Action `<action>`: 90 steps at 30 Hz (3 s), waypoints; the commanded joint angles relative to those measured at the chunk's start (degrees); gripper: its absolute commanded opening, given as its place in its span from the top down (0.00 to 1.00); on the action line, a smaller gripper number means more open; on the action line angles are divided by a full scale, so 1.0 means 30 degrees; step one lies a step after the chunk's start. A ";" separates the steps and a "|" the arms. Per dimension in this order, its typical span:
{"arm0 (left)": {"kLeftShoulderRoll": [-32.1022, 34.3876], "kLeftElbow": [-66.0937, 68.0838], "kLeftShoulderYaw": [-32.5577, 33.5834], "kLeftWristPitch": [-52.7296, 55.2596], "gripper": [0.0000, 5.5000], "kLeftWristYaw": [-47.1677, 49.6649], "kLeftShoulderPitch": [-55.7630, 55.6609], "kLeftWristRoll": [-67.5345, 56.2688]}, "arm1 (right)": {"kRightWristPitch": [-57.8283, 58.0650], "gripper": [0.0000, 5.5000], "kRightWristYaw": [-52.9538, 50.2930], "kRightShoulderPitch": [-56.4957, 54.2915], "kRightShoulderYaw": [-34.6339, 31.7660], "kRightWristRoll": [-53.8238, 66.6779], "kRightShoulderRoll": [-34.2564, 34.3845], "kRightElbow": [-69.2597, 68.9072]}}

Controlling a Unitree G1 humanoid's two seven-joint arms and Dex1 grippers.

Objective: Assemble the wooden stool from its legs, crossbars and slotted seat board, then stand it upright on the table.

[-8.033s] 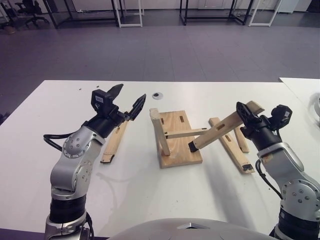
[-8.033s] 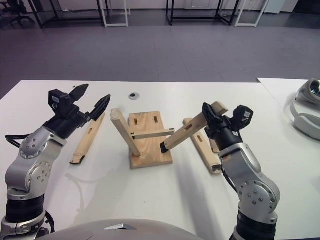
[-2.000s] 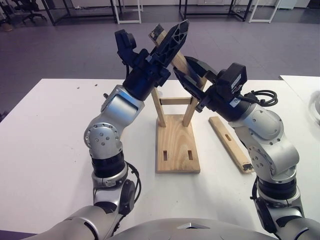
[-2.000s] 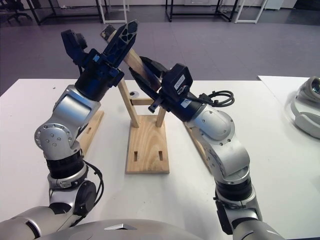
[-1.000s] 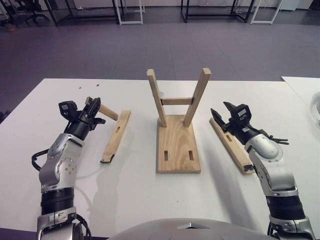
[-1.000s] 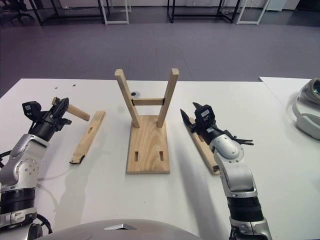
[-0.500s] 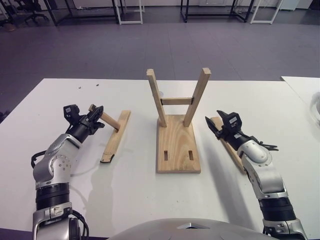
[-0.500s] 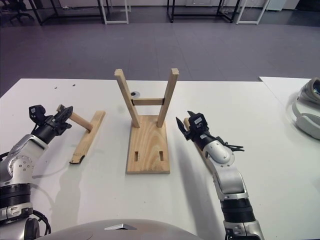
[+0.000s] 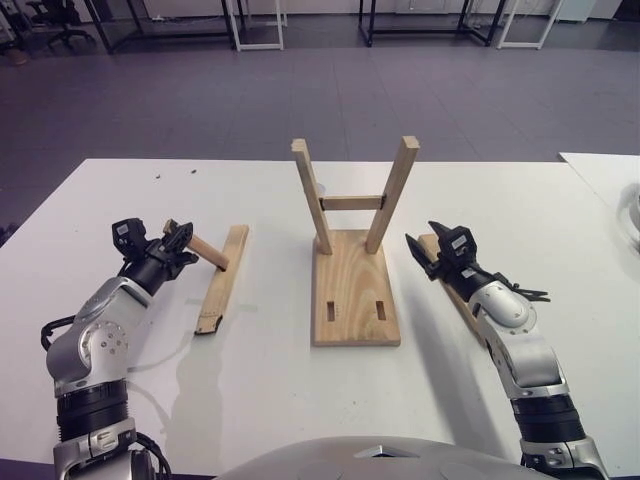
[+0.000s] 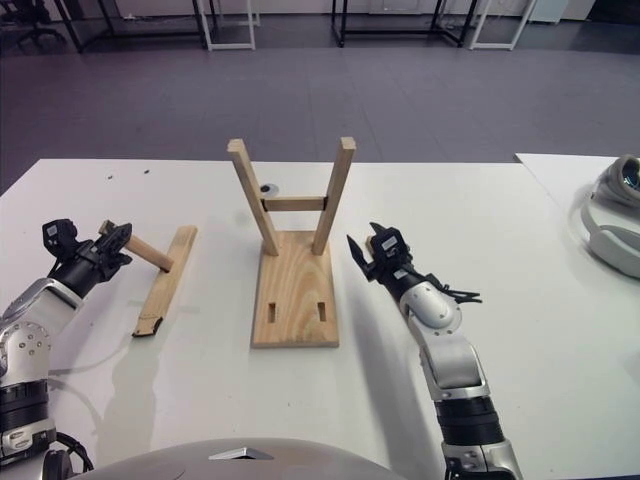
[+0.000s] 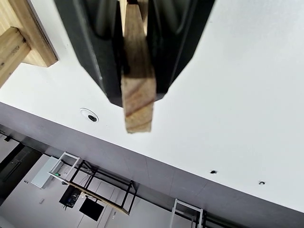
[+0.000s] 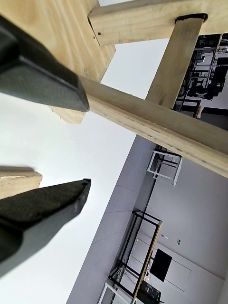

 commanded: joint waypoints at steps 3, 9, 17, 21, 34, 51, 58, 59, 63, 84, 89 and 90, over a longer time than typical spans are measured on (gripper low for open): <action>0.0059 -0.0858 0.0690 0.2122 0.93 0.1233 0.0405 -0.0452 | -0.0565 0.52 -0.0312 -0.0297 0.0348 -0.0569 0.0303 0.0559; 0.0503 -0.0788 -0.0530 0.1832 0.93 0.1345 0.2023 0.1524 | -0.1053 0.52 -0.0457 -0.0165 0.0749 -0.1241 0.0481 0.0749; 0.1291 0.3910 -0.3858 -0.2457 0.93 0.0595 0.5197 0.6665 | -0.1381 0.52 -0.0528 -0.0109 0.1085 -0.2184 0.0178 0.0594; 0.0783 0.5282 -0.4730 -0.4169 0.93 0.0004 0.6337 0.7098 | -0.1294 0.52 -0.0358 0.0017 0.1086 -0.2431 0.0116 0.0331; 0.3297 0.1369 -0.3331 -0.3674 0.69 -0.3003 0.1096 0.4797 | -0.1762 0.52 -0.0461 -0.0639 0.1594 -0.3037 0.0500 0.0968; 0.4913 0.1569 -0.5124 -0.3731 0.55 -0.5110 0.4849 0.8822 | -0.1912 0.52 -0.0554 -0.0273 0.2127 -0.3398 0.0577 0.0999; 0.4433 0.2498 -0.4043 -0.5240 0.63 -0.4696 0.4385 0.8626 | -0.0250 0.52 0.0028 -0.0608 0.0947 -0.0846 0.1404 0.0157; 0.3835 0.2209 -0.3135 -0.5859 0.63 -0.4890 0.3857 0.7491 | 0.0960 0.52 0.0695 -0.1013 0.0185 0.1089 0.1600 -0.0481; 0.2071 -0.1164 -0.0863 -0.6885 0.63 -0.5190 0.0923 0.3270 | 0.6792 0.52 0.2600 -0.4170 -0.1937 0.9173 0.1415 -0.3587; 0.0868 -0.6241 -0.8078 -0.8874 0.63 -0.6591 -0.3614 0.6831 | 1.2880 0.58 -0.6797 -1.5791 -0.6646 2.2369 0.5477 0.1629; 0.1110 -0.6664 -0.8549 -0.9207 0.63 -0.7625 -0.3045 0.7022 | 1.3644 0.78 -0.7626 -1.3488 -0.6433 2.2961 0.4852 -0.0160; 0.1145 -0.6982 -0.8860 -0.9218 0.63 -0.8109 -0.2641 0.6828 | 1.3925 0.81 -0.7536 -1.1937 -0.6397 2.3298 0.4483 -0.1508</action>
